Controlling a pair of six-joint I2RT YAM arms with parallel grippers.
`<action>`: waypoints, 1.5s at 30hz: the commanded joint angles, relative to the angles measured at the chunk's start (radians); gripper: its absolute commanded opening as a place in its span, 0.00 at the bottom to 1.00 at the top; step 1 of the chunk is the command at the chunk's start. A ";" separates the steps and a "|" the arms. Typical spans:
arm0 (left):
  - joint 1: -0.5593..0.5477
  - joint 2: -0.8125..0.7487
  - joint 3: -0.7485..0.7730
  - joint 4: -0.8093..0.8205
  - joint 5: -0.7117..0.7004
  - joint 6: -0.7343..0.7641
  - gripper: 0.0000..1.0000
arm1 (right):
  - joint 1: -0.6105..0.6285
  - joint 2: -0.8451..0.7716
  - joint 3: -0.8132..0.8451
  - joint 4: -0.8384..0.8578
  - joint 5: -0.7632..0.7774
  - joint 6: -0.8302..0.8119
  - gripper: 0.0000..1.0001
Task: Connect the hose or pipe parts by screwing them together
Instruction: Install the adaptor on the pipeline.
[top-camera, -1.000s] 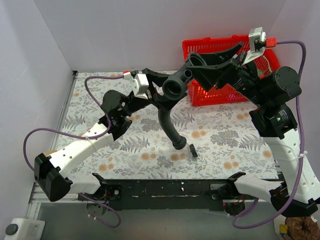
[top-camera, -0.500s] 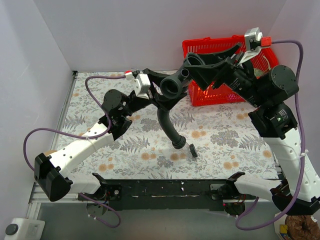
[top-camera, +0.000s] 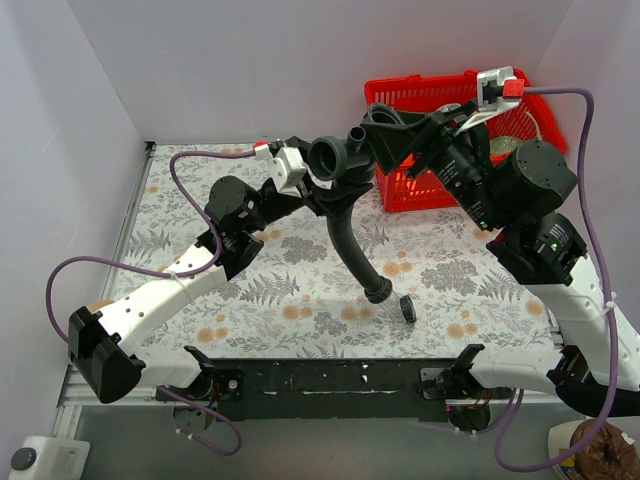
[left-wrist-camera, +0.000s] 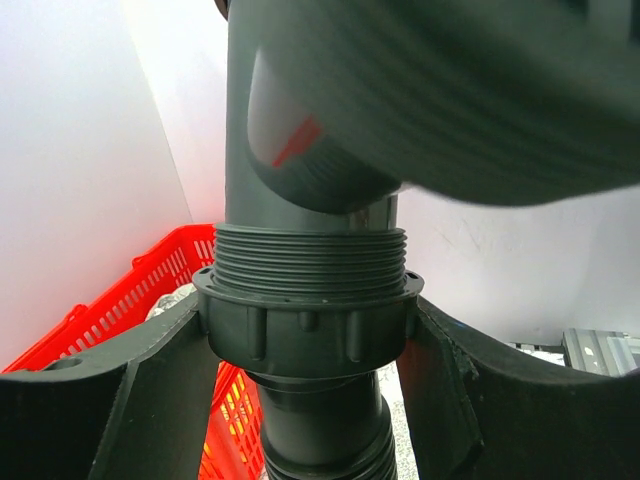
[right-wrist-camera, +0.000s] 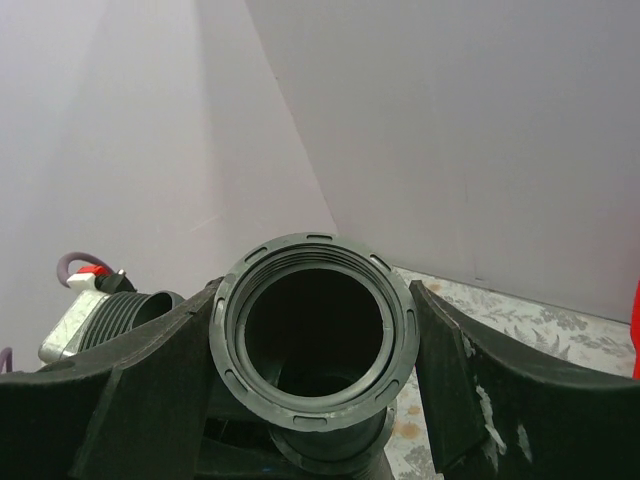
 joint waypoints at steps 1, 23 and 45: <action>-0.020 -0.065 0.081 0.101 -0.017 0.038 0.28 | 0.101 0.083 0.016 -0.283 0.146 -0.006 0.01; -0.020 -0.080 0.081 0.096 -0.053 0.032 0.26 | 0.465 0.394 0.475 -0.703 0.871 0.063 0.01; -0.015 -0.088 0.081 0.107 -0.033 -0.025 0.24 | 0.476 0.160 0.148 -0.348 0.706 0.014 0.58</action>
